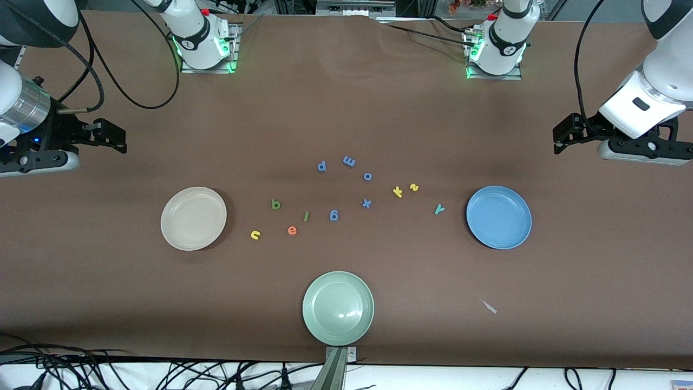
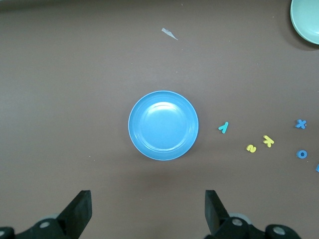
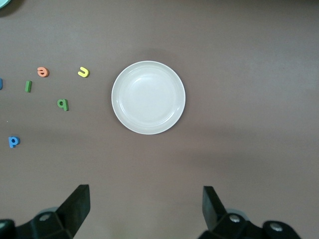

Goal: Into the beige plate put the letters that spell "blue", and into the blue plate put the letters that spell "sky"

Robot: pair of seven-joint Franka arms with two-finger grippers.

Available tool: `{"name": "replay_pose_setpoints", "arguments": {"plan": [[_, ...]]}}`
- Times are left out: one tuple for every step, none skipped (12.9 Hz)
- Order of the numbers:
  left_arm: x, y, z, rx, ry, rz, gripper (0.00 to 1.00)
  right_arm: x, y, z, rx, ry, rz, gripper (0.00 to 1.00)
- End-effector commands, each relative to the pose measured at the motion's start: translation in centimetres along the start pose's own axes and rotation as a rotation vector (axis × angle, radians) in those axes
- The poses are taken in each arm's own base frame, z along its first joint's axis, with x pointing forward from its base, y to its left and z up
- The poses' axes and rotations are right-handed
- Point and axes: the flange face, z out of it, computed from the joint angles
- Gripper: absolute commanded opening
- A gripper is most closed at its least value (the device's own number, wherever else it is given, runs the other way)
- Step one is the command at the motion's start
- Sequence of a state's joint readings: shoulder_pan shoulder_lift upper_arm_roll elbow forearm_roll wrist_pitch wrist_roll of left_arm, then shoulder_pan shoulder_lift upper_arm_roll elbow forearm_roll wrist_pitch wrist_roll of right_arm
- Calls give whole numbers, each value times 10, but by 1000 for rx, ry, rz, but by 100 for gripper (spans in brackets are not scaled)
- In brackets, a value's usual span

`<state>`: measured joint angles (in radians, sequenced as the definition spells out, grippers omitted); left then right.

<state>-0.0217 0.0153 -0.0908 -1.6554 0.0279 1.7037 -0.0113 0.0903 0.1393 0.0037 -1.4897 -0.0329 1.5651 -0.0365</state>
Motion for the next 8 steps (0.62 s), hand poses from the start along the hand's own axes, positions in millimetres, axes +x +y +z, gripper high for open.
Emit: {"name": "replay_pose_setpoints", "arguments": {"plan": [[1,-1,-6,-14,11,3,100,-3,1,-1,4,-8,14,100],[1,-1,-6,-14,11,-2,100,-3,2,-1,6,-8,15,100],[1,1,-6,-14,11,1,100,-2,1,-2,6,-7,12,100],[1,-1,-6,-14,11,-2,100,-2,1,-2,4,-4,12,100],[1,-1,-6,-14,11,-4,100,-2,1,-2,4,-4,12,100],[1,0,-6,-14,11,-2,100,-2,2,-3,4,-2,14,100],[1,0,-6,-14,11,-2,100,-2,1,-3,4,-2,12,100],[1,0,-6,-14,11,-2,100,-2,2,-3,4,-2,14,100]]}}
